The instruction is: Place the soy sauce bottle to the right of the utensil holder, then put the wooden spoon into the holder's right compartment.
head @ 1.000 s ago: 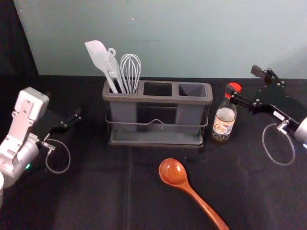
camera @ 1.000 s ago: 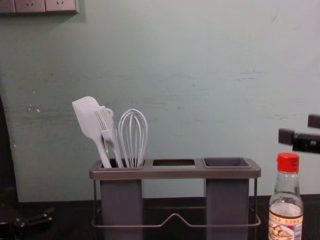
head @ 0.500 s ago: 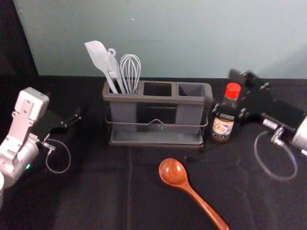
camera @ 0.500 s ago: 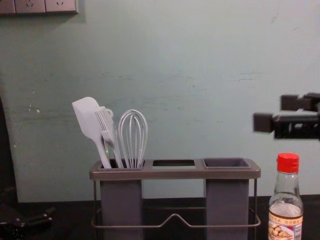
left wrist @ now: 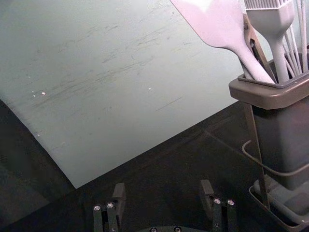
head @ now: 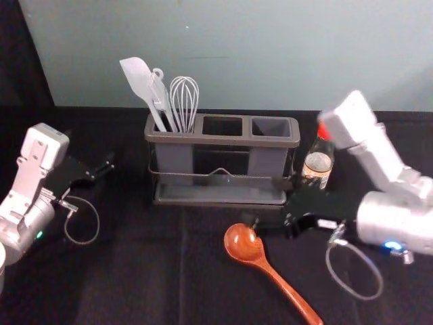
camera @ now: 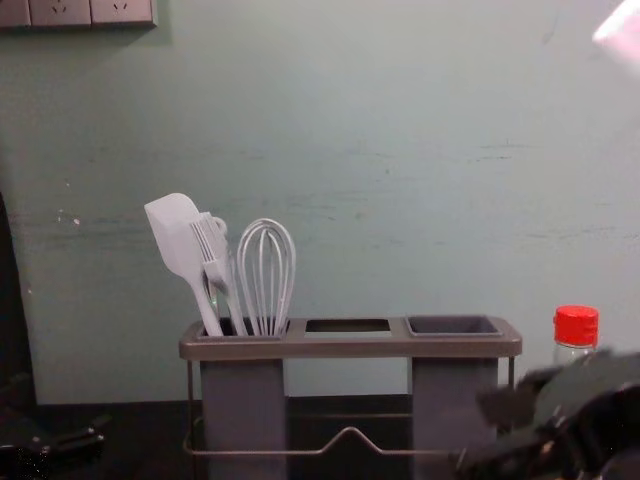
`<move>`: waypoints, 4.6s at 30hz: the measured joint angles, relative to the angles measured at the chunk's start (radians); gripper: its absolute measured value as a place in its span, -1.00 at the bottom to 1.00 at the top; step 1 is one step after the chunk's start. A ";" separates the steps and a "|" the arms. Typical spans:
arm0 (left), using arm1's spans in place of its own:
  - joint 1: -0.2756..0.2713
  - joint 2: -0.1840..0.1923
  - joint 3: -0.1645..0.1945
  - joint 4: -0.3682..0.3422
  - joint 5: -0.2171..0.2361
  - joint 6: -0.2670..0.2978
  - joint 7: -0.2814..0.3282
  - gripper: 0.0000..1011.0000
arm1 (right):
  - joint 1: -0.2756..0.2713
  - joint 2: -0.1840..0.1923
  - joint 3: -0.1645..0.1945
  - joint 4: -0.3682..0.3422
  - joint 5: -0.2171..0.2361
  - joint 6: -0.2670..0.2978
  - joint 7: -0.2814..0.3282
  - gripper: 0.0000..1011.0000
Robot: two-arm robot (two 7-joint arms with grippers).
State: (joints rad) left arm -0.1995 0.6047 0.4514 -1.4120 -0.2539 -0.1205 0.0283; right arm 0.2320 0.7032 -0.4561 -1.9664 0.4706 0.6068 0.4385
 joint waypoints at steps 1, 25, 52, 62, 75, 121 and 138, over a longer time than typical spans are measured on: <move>0.000 0.000 0.000 0.000 0.000 0.000 0.000 0.99 | 0.013 -0.004 -0.015 0.004 -0.005 0.019 -0.002 0.98; 0.000 0.000 0.000 0.000 0.000 0.000 0.000 0.99 | 0.201 -0.186 -0.214 0.226 -0.173 0.255 -0.018 0.98; 0.000 0.000 0.000 0.000 0.000 0.000 0.000 0.99 | 0.142 -0.241 -0.167 0.259 -0.218 0.290 -0.031 0.98; 0.000 0.000 0.000 0.000 0.000 0.000 0.000 0.99 | 0.136 -0.260 -0.158 0.280 -0.243 0.291 -0.024 0.98; 0.000 0.000 0.000 0.000 0.000 0.000 0.000 0.99 | 0.131 -0.278 -0.150 0.297 -0.267 0.292 -0.011 0.98; 0.000 0.000 0.000 0.000 0.000 0.000 0.000 0.99 | 0.130 -0.310 -0.139 0.333 -0.307 0.283 0.018 0.79; 0.000 0.000 0.000 0.000 0.000 0.000 0.000 0.99 | 0.130 -0.309 -0.139 0.332 -0.306 0.282 0.017 0.66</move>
State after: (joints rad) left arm -0.1995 0.6047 0.4514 -1.4120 -0.2539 -0.1205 0.0283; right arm 0.3617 0.3938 -0.5955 -1.6339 0.1650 0.8889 0.4558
